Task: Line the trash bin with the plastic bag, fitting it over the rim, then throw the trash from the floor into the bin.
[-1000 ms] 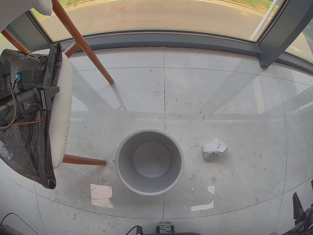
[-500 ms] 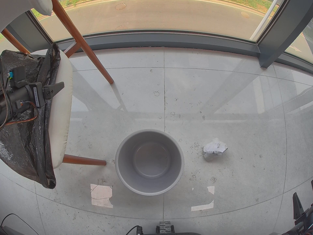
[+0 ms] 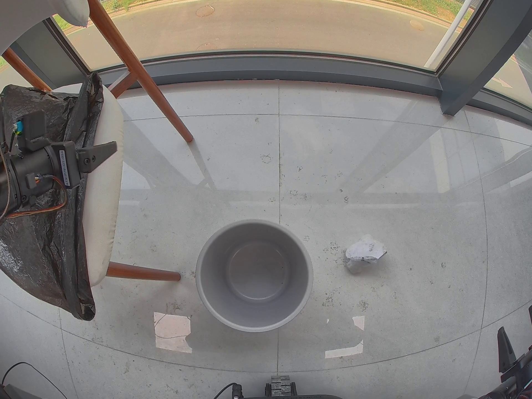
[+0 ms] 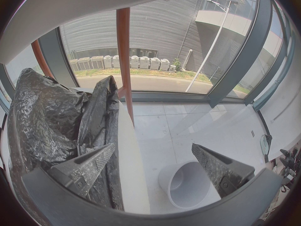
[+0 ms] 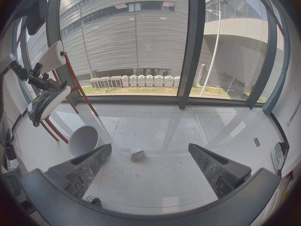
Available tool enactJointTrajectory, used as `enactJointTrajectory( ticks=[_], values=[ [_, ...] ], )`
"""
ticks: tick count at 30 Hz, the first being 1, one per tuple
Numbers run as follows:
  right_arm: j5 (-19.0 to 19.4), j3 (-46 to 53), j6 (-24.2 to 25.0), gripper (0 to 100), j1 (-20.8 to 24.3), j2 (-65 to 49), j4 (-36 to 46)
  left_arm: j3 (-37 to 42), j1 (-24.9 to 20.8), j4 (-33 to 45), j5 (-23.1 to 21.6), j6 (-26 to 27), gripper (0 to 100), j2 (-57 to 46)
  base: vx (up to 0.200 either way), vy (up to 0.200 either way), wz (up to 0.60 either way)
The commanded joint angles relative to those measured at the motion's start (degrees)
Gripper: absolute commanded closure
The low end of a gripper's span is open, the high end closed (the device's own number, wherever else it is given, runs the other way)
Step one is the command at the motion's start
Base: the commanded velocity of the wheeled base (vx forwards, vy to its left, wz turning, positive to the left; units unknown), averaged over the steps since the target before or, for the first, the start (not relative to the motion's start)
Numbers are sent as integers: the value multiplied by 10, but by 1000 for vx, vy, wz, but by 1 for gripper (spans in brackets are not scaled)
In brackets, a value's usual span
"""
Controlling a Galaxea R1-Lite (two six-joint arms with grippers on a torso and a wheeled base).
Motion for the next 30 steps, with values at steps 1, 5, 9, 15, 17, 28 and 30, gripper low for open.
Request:
enactJointTrajectory(
  ticks=[1, 5, 9, 15, 17, 28, 30],
  values=[
    [0, 9, 0, 0, 0, -9, 0, -1, 24, -2, 3, 6, 0, -3, 0, 0, 0],
    [0, 9, 0, 0, 0, -9, 0, 2, 25, -2, 19, 6, 0, -3, 0, 0, 0],
    [0, 9, 0, 0, 0, -9, 0, 5, 26, -2, 34, 6, 0, 3, 0, 0, 0],
    [0, 9, 0, 0, 0, -9, 0, 9, 41, -2, 34, 6, 0, 16, 0, 0, 0],
    [0, 9, 0, 0, 0, -9, 0, 15, 42, -3, 34, 6, 0, 23, 0, 0, 0],
    [0, 9, 0, 0, 0, -9, 0, 27, 42, -66, 34, 14, 100, 68, 0, 0, 0],
    [-1, 9, 0, 0, 0, -9, 0, 38, 43, -67, 34, 14, 100, 68, 0, 0, 0]
  ],
)
